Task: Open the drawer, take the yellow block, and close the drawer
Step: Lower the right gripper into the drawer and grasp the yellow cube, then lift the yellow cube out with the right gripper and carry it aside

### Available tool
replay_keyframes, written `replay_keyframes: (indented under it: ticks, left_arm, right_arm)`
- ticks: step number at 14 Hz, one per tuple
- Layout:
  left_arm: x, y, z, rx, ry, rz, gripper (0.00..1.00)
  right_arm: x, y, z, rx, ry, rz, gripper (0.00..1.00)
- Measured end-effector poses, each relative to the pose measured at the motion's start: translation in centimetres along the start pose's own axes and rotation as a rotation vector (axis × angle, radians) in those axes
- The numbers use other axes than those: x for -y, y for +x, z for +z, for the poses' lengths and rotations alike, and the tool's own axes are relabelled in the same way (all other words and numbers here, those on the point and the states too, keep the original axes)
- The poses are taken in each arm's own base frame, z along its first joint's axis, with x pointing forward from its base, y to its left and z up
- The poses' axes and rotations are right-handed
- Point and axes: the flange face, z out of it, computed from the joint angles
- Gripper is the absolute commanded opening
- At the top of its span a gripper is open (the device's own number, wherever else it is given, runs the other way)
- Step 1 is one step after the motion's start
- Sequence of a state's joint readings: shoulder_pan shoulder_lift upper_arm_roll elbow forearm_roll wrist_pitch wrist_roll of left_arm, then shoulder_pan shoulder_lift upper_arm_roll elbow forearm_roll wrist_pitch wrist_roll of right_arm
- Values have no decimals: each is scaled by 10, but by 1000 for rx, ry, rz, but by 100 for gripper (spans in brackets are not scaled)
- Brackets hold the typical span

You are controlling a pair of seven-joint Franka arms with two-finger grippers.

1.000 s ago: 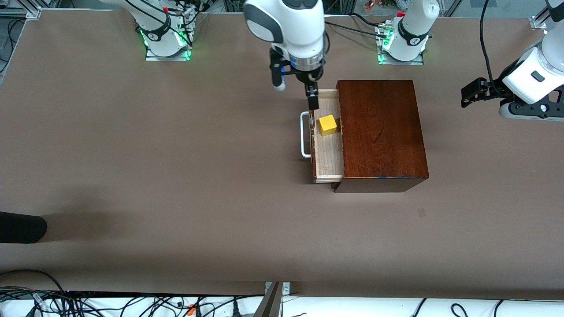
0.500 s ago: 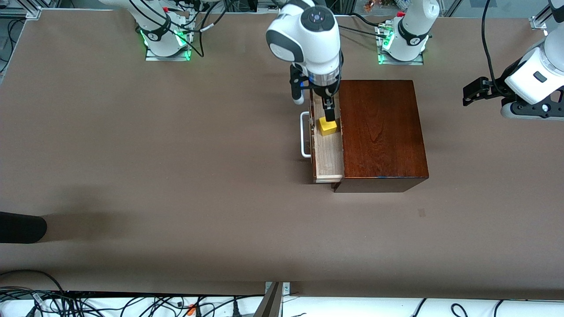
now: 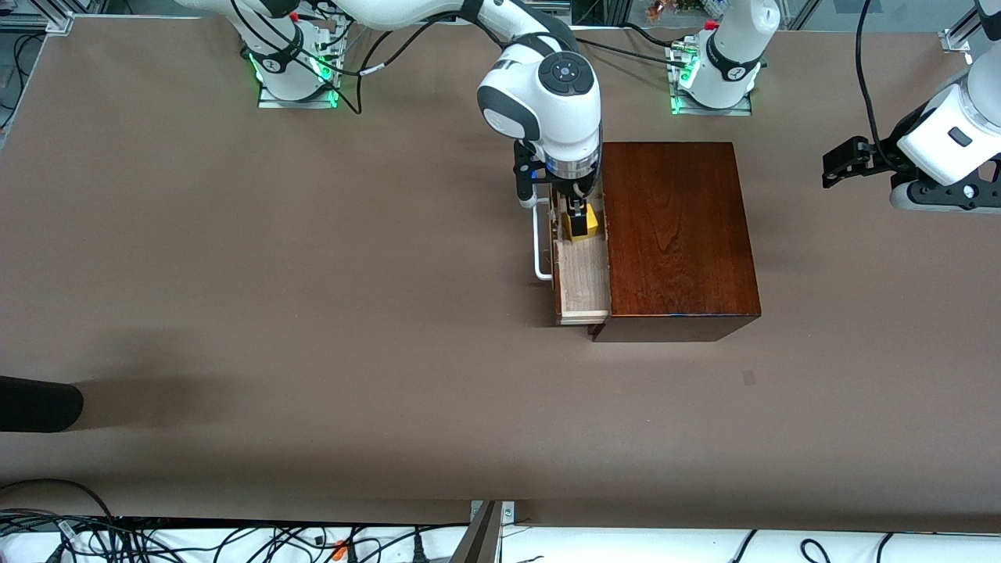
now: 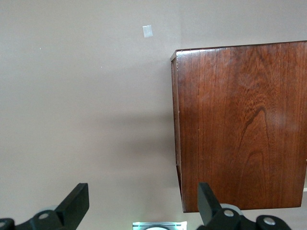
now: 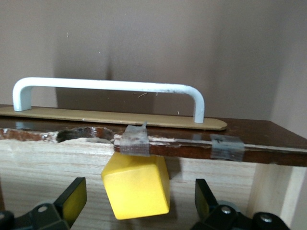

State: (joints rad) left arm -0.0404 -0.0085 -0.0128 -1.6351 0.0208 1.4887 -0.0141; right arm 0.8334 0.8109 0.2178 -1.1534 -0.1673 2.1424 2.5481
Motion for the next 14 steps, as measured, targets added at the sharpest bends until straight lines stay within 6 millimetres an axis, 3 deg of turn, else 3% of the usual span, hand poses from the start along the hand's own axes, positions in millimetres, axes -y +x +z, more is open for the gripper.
replay_keyframes:
  ticks: [4, 5, 6, 7, 8, 9, 14]
  left_arm:
    - [0, 0, 0, 0, 0, 0, 100]
    - [0, 0, 0, 0, 0, 0, 100]
    - [0, 0, 0, 0, 0, 0, 100]
    - [0, 0, 0, 0, 0, 0, 100]
    - [0, 0, 0, 1, 0, 0, 100]
    - [0, 0, 0, 1, 0, 0, 100]
    - [0, 0, 0, 1, 0, 0, 100]
  right_arm:
    - [-2, -3, 10, 12, 5, -4, 100]
    - [-4, -4, 13, 13, 4, -7, 95]
    - [-6, -5, 16, 13, 2, -9, 77]
    - [-7, -5, 19, 13, 1, -10, 40]
    - [-7, -5, 22, 11, 5, -14, 14]
    - [-6, -4, 24, 6, 14, -21, 1]
    - [-3, -5, 14, -14, 19, -26, 1]
